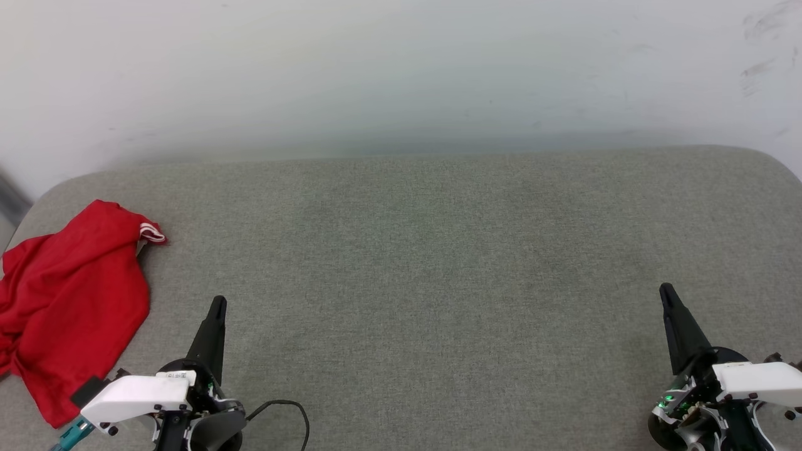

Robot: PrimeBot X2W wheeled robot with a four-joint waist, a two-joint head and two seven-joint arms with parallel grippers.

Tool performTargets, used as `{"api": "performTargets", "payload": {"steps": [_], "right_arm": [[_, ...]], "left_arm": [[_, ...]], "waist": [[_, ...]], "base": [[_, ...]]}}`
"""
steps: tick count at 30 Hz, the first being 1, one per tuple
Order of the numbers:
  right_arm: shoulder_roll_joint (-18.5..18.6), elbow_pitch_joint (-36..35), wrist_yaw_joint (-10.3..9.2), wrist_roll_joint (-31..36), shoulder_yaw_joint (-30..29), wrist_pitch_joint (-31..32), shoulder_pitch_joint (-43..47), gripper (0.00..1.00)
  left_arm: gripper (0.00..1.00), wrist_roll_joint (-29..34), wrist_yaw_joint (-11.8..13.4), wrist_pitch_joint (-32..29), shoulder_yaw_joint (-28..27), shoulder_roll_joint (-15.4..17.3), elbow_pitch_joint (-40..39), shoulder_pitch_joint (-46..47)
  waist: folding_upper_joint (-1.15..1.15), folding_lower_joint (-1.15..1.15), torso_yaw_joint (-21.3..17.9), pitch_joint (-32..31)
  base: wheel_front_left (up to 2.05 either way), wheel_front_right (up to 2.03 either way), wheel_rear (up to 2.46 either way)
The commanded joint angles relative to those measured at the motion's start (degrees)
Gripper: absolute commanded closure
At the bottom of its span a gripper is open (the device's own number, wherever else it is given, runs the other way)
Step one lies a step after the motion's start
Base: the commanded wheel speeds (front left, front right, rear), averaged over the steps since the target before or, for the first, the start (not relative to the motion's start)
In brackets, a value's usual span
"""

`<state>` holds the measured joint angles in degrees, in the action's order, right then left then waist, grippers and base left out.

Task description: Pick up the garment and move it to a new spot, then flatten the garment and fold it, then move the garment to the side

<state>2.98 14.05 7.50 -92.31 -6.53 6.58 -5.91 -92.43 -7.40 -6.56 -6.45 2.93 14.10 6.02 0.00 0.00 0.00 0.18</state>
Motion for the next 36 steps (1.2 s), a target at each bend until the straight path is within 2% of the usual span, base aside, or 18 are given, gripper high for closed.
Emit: {"api": "performTargets", "payload": {"steps": [1, 36], "right_arm": [[-0.2, 0.0, -0.02, -0.2, 0.0, 0.0, -0.6, 1.00], [-0.2, 0.0, -0.02, -0.2, 0.0, 0.0, -0.6, 1.00]], "left_arm": [[1.00, 0.1, -0.2, -0.1, -0.1, -0.1, 0.0, 0.5], [1.00, 0.1, -0.2, -0.1, -0.1, -0.1, 0.0, 0.5]], "waist": [[0.00, 0.00, 0.0, 0.0], [0.00, 0.00, 0.0, 0.0]], "base": [[0.00, 0.00, 0.00], [0.00, 0.00, 0.00]]}}
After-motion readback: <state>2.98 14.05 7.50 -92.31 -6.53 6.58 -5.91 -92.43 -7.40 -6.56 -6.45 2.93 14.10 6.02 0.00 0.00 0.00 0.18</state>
